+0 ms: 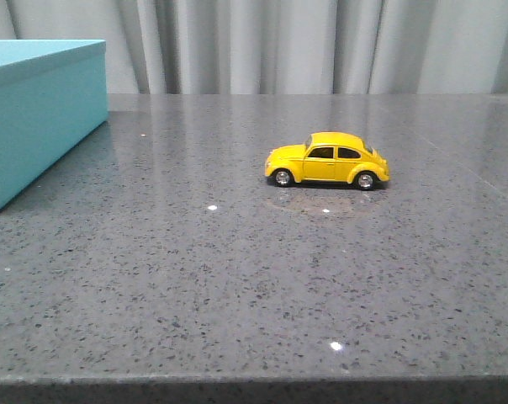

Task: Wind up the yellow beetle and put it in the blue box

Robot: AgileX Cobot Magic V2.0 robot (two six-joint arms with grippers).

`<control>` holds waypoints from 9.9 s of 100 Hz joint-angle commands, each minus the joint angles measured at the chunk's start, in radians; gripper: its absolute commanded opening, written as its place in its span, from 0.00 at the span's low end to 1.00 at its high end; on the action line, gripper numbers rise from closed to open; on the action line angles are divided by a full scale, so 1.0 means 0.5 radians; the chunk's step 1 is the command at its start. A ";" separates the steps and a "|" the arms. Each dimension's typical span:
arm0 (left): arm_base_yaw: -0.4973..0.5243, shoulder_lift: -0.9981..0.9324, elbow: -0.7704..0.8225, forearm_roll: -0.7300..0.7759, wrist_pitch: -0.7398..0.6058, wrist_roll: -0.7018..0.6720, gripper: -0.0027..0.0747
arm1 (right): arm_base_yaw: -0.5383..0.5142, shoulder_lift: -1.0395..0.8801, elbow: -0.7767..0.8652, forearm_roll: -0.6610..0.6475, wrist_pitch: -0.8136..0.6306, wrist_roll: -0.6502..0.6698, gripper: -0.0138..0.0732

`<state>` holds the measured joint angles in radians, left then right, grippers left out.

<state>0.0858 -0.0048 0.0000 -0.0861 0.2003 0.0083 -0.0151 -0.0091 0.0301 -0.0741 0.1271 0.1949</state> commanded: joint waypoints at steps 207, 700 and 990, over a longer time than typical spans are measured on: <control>-0.004 0.467 -0.852 -0.071 0.128 -0.028 0.01 | 0.014 0.551 -0.989 0.109 0.825 -0.024 0.08; -0.004 0.477 -0.848 -0.086 -0.017 -0.028 0.01 | 0.851 2.158 -2.950 -0.417 2.062 0.460 0.77; -1.148 3.612 -3.339 -0.036 1.735 1.952 0.16 | 0.851 1.458 -2.252 -0.106 1.703 0.429 0.08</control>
<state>-0.4726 1.8515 -1.5980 -0.0932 1.0614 0.9875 0.4110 0.7220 -1.0738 -0.1142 1.0420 0.4215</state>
